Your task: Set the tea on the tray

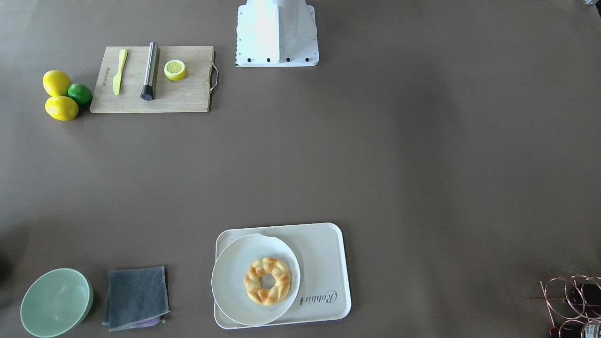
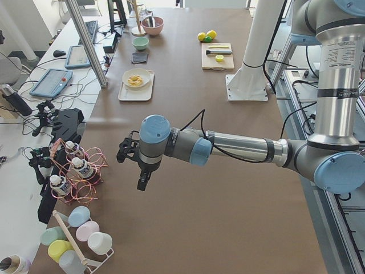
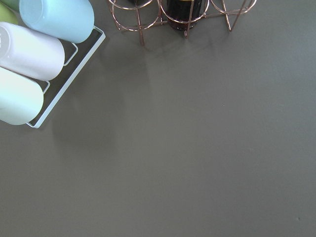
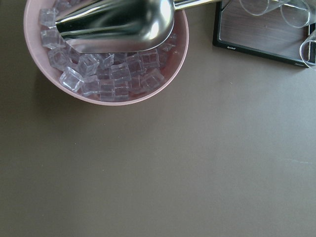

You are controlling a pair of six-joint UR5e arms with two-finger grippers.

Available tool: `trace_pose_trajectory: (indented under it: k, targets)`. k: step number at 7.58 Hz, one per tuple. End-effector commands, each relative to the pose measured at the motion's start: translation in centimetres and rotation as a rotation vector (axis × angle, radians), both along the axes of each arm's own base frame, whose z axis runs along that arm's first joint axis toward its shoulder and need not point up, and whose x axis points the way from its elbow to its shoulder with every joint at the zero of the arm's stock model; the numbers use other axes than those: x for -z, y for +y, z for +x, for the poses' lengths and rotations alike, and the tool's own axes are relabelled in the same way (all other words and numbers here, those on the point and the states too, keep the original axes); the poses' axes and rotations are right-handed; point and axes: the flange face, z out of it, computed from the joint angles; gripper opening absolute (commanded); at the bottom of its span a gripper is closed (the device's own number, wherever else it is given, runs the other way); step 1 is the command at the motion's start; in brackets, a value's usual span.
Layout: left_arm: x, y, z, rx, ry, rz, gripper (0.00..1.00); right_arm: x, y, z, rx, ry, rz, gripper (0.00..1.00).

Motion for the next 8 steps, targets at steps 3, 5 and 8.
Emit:
trace_pose_trajectory:
  k: [3,5,8]
  targets:
    - [2.6,-1.1,-0.3,0.005,-0.004,0.106,0.97,-2.6,3.2,-0.6,0.033,-0.129,0.171,1.00]
    - [3.2,-3.8,-0.2,0.006,-0.007,0.148,0.97,-1.5,1.7,-1.8,0.035,-0.143,0.176,1.00]
    - [0.1,-11.4,-0.2,0.120,0.046,0.140,0.97,3.8,-3.5,-7.7,0.001,-0.222,0.155,1.00]
